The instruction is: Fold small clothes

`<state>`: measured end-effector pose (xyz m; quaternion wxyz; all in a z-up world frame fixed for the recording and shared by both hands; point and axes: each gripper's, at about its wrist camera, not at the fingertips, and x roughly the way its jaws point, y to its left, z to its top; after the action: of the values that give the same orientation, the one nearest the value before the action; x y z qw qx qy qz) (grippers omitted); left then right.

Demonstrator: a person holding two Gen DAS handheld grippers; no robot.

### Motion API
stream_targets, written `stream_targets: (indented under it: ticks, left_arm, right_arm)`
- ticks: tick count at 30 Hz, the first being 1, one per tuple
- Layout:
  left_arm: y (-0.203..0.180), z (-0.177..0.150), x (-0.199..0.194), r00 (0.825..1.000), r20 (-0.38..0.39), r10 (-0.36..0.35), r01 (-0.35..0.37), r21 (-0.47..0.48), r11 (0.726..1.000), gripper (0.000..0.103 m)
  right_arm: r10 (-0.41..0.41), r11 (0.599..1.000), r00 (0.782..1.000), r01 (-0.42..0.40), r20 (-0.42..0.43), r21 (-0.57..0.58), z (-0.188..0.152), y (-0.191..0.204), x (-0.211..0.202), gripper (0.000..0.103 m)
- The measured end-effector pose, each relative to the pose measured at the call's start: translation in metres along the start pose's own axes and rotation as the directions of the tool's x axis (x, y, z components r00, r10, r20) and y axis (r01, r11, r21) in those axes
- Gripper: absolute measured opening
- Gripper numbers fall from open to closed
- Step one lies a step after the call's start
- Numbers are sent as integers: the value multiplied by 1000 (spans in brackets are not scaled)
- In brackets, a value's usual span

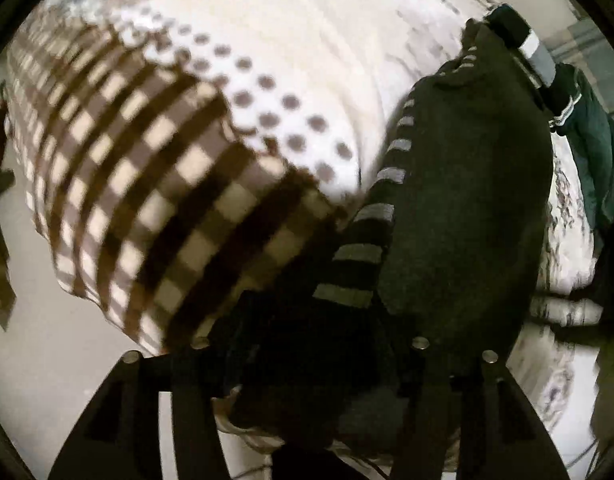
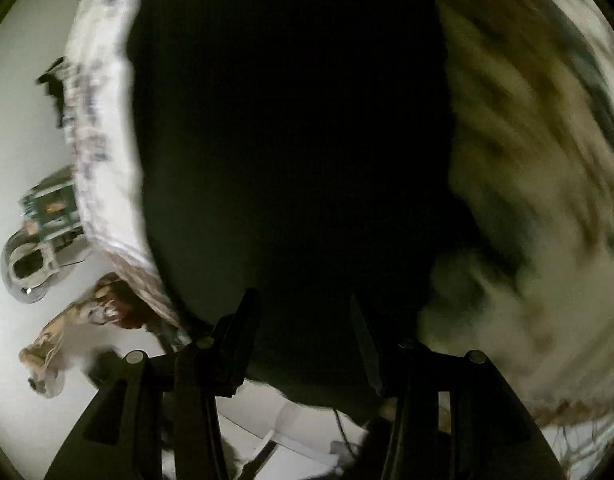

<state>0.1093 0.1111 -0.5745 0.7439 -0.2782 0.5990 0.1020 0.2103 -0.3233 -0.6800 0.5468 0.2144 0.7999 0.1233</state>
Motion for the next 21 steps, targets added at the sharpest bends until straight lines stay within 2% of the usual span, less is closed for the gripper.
stream_targets:
  ticks: [1,2,5,6,7,8,9,12,15,17,19,21]
  left_arm:
    - [-1,-1,-4,1000,14,2,-2,19,1000,12]
    - [1,-3,-9,1000,20,15,-15,34,999,7]
    - [11,-8,-26,999,40,-23,22,39,999,5]
    - [16,-10,-31,998,40,-40,38,36,999,5]
    - [19,-11,-36,998,40,-49,48,30,998,4]
    - [21,-12,-42,997,42,-65,64,23,998,4]
    - [22,-12,-46,996,42,-79,78,19,997,4]
    - [19,-13,-58,988,34,-147,148,1,989,3]
    - [16,-17,-67,971,22,-239,240,-25,970,3]
    - [23,-20,-62,969,5,-247,247,-41,968,3]
    - [23,-19,-40,974,-32,-222,220,-55,974,4]
    - [37,-20,-15,973,-88,-213,205,-85,975,4]
  right_arm:
    - [0,1000,1000,0,-13,29,-13,-15,9,49]
    - [7,999,1000,-5,-24,53,-27,-28,18,49]
    - [71,994,996,-67,-50,83,-59,-44,45,49]
    - [88,993,995,-84,-40,83,-69,-45,51,46]
    - [91,993,996,-90,-12,83,-78,-45,53,38]
    - [86,993,996,-87,14,81,-84,-45,52,13]
    - [88,992,995,-91,41,81,-89,-46,49,7]
    - [68,992,991,-79,119,94,-107,-47,32,6]
    - [34,998,985,-44,170,52,-129,-48,7,6]
    - [2,1000,981,-6,195,20,-142,-48,-3,6]
    - [-43,999,979,43,201,1,-148,-47,-3,6]
    - [-92,996,979,90,183,20,-144,-42,13,6]
